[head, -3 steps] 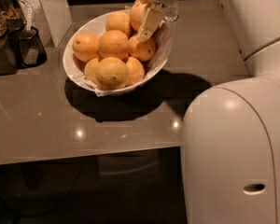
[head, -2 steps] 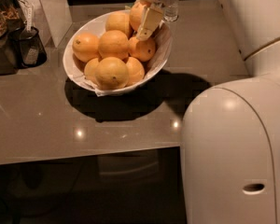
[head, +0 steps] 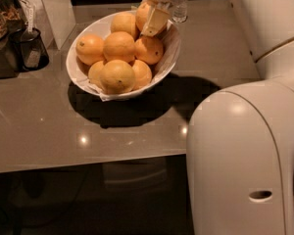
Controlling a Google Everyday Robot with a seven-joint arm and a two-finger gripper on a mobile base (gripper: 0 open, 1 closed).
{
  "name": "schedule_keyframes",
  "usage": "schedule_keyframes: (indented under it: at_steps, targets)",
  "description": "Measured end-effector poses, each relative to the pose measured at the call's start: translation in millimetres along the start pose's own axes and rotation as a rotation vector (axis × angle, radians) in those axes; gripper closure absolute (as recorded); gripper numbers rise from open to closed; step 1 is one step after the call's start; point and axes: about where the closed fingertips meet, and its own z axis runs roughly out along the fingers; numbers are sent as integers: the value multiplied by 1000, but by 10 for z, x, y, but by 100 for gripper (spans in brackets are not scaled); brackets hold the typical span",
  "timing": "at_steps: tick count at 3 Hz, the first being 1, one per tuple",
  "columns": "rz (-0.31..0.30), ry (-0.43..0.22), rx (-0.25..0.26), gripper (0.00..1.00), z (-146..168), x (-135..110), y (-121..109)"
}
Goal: Pick orange from white bowl
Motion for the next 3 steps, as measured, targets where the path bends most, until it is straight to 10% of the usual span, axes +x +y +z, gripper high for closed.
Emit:
schedule_keyframes:
  at_steps: [1, 3]
  targets:
    - [-37, -2, 70, 100, -168, -146, -36]
    - [-28, -222, 149, 100, -376, -182, 178]
